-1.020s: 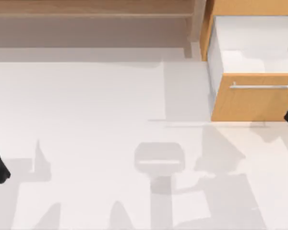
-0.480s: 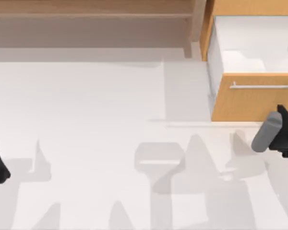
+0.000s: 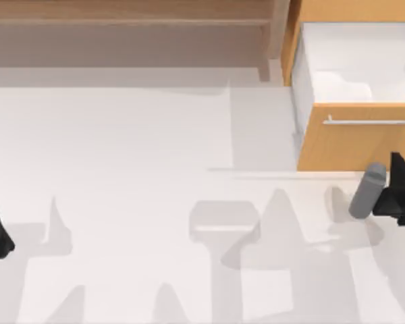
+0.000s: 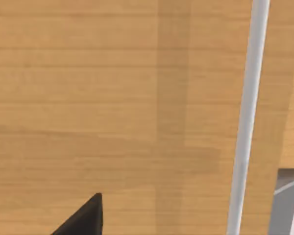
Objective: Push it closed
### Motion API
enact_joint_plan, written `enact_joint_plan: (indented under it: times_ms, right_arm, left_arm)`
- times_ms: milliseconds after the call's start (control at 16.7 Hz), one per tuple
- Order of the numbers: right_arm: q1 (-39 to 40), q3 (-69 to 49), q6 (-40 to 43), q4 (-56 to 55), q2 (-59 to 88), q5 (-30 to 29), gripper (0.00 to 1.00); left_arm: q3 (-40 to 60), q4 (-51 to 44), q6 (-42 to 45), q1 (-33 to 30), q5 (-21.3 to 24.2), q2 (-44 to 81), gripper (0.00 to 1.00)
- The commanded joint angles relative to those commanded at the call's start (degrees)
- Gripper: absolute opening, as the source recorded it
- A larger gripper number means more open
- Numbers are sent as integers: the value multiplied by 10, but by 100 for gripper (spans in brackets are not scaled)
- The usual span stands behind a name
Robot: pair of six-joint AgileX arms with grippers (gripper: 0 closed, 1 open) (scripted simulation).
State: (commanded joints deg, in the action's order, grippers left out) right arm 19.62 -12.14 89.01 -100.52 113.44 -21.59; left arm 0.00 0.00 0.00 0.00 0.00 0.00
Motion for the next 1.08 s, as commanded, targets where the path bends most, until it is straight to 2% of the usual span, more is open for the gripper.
enact_joint_plan:
  times_ms: [660,1080]
  right_arm:
    - [-20,-56,1,43,8,21,100]
    - [-20,-56,1,43,8,21,47]
  left_arm:
    - [0,0,0,0,0,0,100]
    - [0,0,0,0,0,0,100]
